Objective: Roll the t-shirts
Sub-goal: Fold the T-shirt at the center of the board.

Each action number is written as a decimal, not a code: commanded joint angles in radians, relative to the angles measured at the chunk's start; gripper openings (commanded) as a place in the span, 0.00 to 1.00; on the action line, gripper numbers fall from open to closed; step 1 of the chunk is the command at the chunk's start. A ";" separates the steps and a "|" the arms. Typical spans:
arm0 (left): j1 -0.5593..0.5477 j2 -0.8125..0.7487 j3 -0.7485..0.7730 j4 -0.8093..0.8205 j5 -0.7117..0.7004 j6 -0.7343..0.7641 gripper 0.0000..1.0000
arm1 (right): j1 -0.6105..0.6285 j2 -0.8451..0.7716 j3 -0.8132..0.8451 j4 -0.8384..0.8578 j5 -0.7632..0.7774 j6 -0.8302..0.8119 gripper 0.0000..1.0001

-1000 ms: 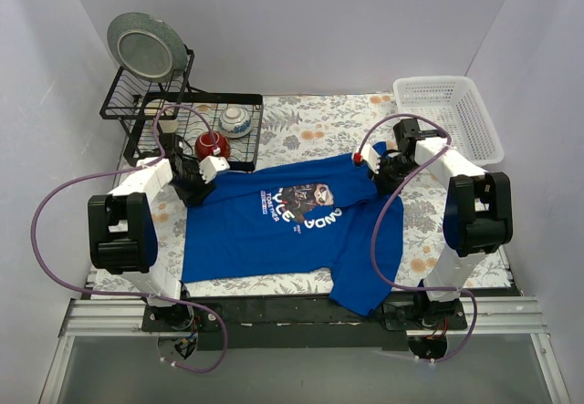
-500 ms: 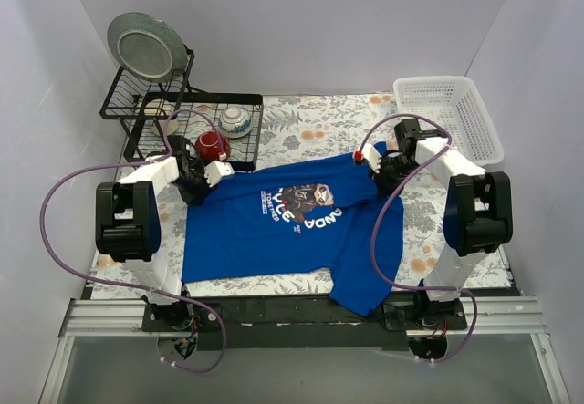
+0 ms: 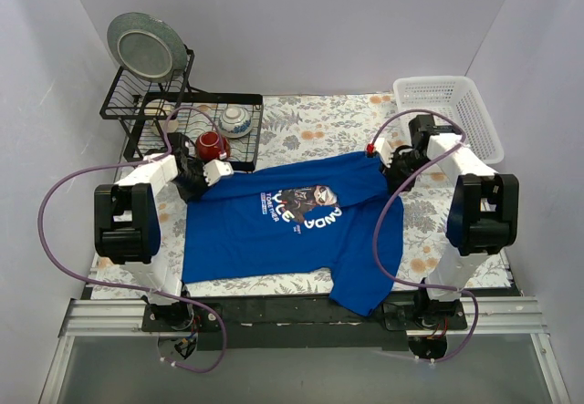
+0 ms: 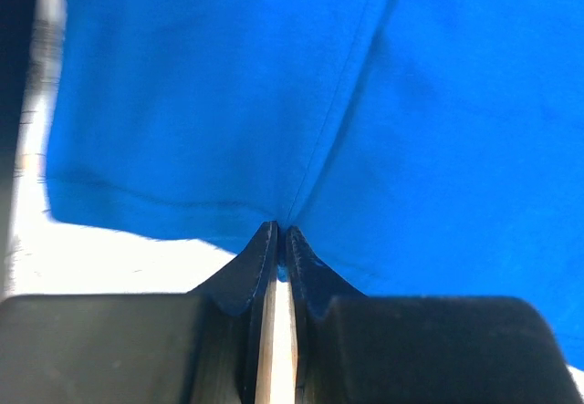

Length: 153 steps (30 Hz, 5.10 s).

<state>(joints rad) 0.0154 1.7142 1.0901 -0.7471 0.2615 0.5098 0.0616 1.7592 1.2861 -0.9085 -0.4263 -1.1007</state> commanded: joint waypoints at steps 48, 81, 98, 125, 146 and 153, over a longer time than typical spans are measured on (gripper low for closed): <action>-0.002 -0.057 0.137 -0.156 0.004 0.044 0.37 | -0.040 -0.095 0.232 -0.357 -0.269 0.281 0.34; 0.037 0.074 -0.062 0.284 -0.241 -0.504 0.36 | 0.017 0.540 0.616 0.091 0.237 0.476 0.29; 0.037 0.022 -0.019 0.232 -0.145 -0.560 0.37 | 0.052 0.392 0.530 0.088 0.216 0.441 0.32; 0.037 0.001 -0.047 0.338 -0.289 -0.571 0.39 | 0.119 0.577 0.639 0.200 0.448 0.294 0.24; -0.236 -0.304 -0.007 -0.046 0.208 -0.573 0.57 | 0.133 0.041 0.201 0.056 0.075 0.236 0.42; -0.279 -0.357 -0.171 -0.067 0.122 -0.441 0.55 | 0.135 -0.113 -0.097 0.062 0.127 0.070 0.41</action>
<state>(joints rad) -0.2653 1.4155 0.9874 -0.7589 0.4229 -0.0135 0.1928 1.7138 1.2884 -0.8150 -0.3126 -0.9218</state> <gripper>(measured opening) 0.562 0.415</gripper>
